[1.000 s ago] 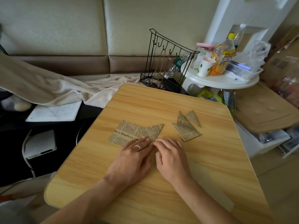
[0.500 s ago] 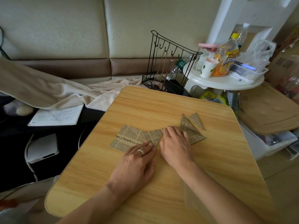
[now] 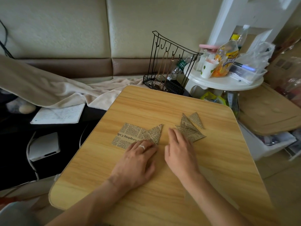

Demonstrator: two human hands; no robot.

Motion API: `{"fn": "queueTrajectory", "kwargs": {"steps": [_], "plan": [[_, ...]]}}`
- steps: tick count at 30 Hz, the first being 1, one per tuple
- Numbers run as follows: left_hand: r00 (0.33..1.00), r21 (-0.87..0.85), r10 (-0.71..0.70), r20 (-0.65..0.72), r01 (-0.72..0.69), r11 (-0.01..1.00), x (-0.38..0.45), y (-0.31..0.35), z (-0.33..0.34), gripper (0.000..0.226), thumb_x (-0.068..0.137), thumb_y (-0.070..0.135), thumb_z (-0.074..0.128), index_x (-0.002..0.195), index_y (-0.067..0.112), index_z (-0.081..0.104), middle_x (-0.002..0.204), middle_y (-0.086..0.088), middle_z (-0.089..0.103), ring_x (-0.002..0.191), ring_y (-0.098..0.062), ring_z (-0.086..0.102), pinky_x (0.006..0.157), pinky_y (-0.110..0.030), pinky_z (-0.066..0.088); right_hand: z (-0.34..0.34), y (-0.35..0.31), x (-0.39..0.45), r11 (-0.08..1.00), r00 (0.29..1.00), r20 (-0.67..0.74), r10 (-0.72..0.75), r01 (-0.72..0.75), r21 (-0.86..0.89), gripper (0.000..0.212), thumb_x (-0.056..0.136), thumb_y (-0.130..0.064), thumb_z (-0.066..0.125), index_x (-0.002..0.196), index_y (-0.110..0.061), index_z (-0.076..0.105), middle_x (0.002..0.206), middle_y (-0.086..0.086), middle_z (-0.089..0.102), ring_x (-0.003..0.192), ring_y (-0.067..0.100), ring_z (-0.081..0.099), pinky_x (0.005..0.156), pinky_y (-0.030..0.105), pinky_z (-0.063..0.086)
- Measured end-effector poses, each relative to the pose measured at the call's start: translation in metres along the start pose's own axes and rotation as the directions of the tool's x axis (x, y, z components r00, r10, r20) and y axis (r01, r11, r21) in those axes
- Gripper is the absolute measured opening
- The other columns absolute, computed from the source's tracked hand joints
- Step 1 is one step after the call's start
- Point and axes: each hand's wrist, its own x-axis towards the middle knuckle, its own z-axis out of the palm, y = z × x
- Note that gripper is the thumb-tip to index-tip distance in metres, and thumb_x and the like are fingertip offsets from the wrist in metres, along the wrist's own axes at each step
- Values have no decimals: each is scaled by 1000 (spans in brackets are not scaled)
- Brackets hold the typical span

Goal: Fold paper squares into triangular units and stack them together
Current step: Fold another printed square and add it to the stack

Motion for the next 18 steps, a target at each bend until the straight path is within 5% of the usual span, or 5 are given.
{"fn": "queueTrajectory", "kwargs": {"steps": [3,10,14,18], "plan": [[1000,-6,-11,17,12,1000,0,1,-1,49,88,41,51,130,21,67,132,1,63,124,-20,58,105,-39,47,0,5,-7,980,979,32,-199,198,32,48,89,-10,59,137,-13,62,139,-1,59,128,21,57,109,40,45],[1000,-191,-17,3,18,981,5,-3,-2,34,93,20,55,125,16,66,128,2,62,119,-20,56,105,-35,44,5,8,0,968,969,-6,-249,249,24,43,82,-9,62,124,-20,67,126,-6,65,116,21,60,97,41,49],[992,-17,-126,7,126,992,5,-5,0,52,97,36,43,140,12,58,150,-3,52,144,-21,42,116,-43,38,6,13,5,964,964,-9,-266,266,8,45,84,-4,62,126,-19,69,127,-4,65,117,23,60,98,43,49],[994,51,-105,33,104,993,7,-1,1,49,97,45,42,133,18,62,134,1,59,127,-21,54,108,-41,43,7,8,9,977,977,1,-212,212,-28,48,86,-9,58,131,-23,66,131,-6,61,122,21,56,101,41,46]]}}
